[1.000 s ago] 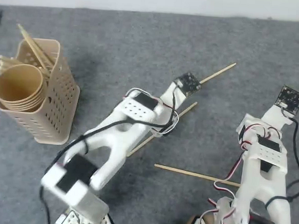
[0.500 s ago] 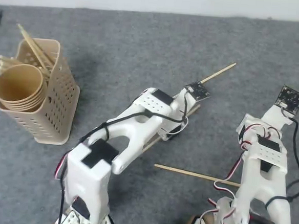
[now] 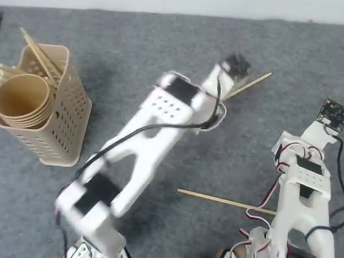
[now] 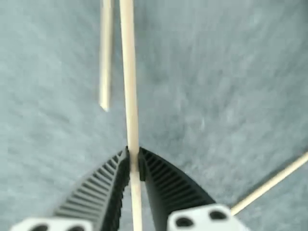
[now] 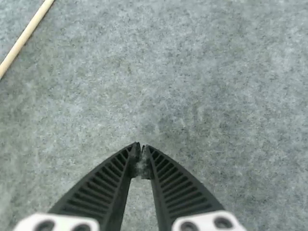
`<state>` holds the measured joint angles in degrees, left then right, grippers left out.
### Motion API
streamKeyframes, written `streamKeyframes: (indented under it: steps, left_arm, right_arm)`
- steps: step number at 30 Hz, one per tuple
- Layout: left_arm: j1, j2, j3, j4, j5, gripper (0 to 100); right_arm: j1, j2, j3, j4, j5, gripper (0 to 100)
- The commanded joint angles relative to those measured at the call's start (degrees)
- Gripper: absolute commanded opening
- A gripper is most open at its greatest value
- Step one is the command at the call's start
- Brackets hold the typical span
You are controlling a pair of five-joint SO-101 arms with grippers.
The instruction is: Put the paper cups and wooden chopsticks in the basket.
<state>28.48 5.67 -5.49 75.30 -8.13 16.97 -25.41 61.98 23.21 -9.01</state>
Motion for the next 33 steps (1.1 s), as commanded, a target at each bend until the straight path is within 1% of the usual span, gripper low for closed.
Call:
streamKeyframes:
  steps: [1, 4, 6, 10, 11, 13, 15, 17, 19, 22, 23, 24, 27, 29, 33]
  left_arm:
    - [-3.08, -16.70, -2.77, -2.37, 0.26, 1]
    - [-9.41, -24.79, -2.42, -6.59, -0.53, 1]
    - [-14.95, -28.31, -2.42, -10.11, -0.18, 1]
    - [-28.31, -32.79, -2.42, -17.05, 6.51, 1]
    - [-31.38, -33.49, -2.33, -18.11, 8.53, 1]
    - [-36.04, -34.73, -1.80, -17.76, 12.31, 1]
    - [-37.71, -36.48, 0.22, -14.33, 13.01, 1]
    - [-37.89, -38.51, 2.59, -13.45, 10.64, 1]
    - [-39.38, -39.82, 5.85, -19.78, 9.32, 1]
    - [-43.69, -37.80, 11.12, -34.73, 9.23, 1]
    - [-44.66, -36.13, 12.70, -38.51, 9.23, 1]
    - [-45.54, -34.29, 13.76, -40.88, 9.23, 1]
    - [-47.82, -28.92, 14.20, -44.04, 9.23, 1]
    - [-49.23, -26.02, 14.46, -47.82, 9.41, 1]
    - [-50.29, -20.84, 14.90, -52.13, 12.13, 1]
  right_arm:
    - [-0.40, -1.54, -0.53, -1.01, 0.79, 0.8]
    - [-0.40, -1.54, -0.53, -1.01, 0.79, 0.8]
    - [-0.40, -1.54, -0.53, -1.01, 0.79, 0.8]
    - [-0.48, -1.45, -0.53, -1.01, 0.79, 0.8]
    - [-0.48, -1.45, -0.53, -1.01, 0.79, 0.8]
    - [-0.48, -1.45, -0.53, -1.01, 0.79, 0.8]
    - [-0.48, -1.45, -0.53, -1.01, 0.79, 0.8]
    - [-0.48, -1.45, -0.53, -1.01, 0.79, 0.8]
    - [-0.57, -1.45, -0.53, -1.01, 0.79, 0.8]
    - [-0.57, -1.36, -0.44, -1.01, 0.79, 0.8]
    - [-0.57, -1.36, -0.44, -1.01, 0.79, 0.8]
    - [-0.57, -1.36, -0.44, -1.01, 0.79, 0.8]
    - [-0.57, -1.36, -0.44, -1.01, 0.79, 0.8]
    - [-0.57, -1.36, -0.44, -1.01, 0.79, 0.8]
    - [-0.57, -1.36, -0.44, -1.01, 0.79, 0.8]
